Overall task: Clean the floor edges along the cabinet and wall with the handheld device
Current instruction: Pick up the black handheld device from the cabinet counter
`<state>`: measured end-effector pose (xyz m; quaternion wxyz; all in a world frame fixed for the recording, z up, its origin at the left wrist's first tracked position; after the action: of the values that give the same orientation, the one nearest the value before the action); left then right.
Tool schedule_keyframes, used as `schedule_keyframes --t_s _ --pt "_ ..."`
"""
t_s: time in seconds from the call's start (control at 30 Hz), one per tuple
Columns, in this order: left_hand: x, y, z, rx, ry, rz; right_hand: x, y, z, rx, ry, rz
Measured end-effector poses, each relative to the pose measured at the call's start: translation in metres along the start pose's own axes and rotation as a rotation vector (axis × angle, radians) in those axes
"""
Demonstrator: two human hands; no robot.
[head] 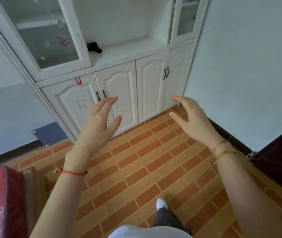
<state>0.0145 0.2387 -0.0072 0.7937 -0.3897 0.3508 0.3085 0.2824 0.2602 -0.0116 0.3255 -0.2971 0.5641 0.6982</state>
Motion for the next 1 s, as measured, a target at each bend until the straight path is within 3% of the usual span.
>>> schedule_keyframes --t_s 0.53,1.0 --pt "0.08 0.08 0.184 -0.116 -0.012 0.051 0.019 -0.075 0.238 -0.082 0.101 0.045" --pt "0.099 0.179 0.271 -0.259 -0.091 0.101 0.092 -0.071 0.408 -0.185 0.255 0.095"
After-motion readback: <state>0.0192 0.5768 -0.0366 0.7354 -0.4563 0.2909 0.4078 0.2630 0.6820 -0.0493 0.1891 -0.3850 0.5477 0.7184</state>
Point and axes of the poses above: each hand's wrist, its own z-axis towards the middle knuckle, its own x-axis out of the palm, y = z × x, the point moved 7 cm from there along z, towards the middle knuckle, and after that the axes turned 12 degrees about x, right-handed, at the moved point
